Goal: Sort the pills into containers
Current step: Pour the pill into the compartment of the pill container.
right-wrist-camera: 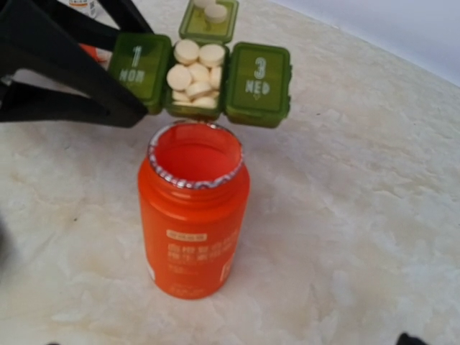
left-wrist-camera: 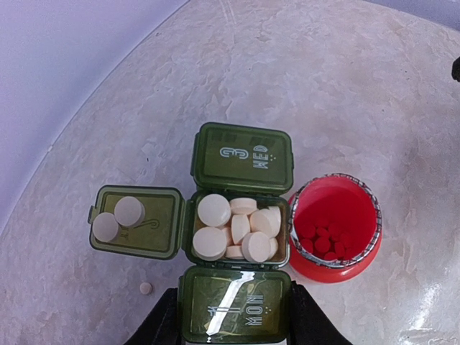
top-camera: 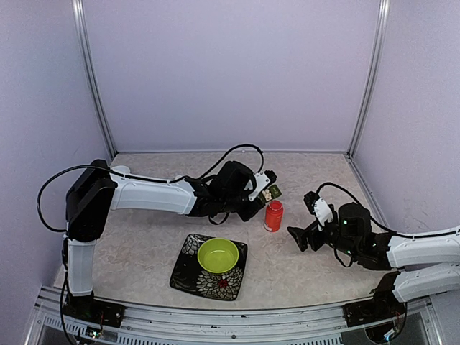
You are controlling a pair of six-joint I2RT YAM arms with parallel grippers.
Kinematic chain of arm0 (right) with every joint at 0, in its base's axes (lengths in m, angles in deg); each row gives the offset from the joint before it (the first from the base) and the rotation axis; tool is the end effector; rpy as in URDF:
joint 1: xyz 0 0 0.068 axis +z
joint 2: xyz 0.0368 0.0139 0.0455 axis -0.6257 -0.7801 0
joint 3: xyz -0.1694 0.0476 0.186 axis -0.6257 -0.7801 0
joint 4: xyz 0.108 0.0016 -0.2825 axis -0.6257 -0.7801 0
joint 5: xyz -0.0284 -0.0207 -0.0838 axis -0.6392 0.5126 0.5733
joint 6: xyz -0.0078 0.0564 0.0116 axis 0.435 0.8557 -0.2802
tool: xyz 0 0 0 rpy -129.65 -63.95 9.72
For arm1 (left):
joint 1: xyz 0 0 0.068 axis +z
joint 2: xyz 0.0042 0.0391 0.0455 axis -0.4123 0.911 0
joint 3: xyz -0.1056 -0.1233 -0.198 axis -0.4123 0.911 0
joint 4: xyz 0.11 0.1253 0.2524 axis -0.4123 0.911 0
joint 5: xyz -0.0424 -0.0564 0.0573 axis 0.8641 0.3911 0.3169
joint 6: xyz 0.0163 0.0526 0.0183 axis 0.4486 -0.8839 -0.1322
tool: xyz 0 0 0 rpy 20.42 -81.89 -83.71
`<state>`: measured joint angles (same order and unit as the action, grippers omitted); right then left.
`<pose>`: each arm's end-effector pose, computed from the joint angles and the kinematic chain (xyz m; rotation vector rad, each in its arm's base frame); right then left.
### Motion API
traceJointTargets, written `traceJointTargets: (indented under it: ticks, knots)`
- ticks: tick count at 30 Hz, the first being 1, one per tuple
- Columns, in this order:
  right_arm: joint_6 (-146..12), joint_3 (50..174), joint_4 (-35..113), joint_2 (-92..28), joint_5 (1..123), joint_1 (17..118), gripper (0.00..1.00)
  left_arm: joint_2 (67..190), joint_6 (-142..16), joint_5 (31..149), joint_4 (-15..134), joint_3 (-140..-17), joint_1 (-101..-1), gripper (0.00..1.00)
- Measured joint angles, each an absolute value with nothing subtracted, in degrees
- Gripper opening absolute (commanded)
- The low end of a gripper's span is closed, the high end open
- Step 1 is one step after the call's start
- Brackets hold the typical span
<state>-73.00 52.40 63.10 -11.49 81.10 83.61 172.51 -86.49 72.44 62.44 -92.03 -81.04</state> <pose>0.1853 0.1731 0.1279 -0.6057 1.8484 0.3460 0.2852 -0.4214 0.1560 1.1512 1.8446 -0.2643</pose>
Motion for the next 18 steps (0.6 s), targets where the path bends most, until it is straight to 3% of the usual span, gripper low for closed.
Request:
traceJointTargets:
  ticks: [18]
  knots:
    - [-73.0, 52.4, 63.12, -12.0, 80.68, 83.61, 1.0, 172.51, -88.88, 69.23, 60.47, -91.44, -82.81, 0.34]
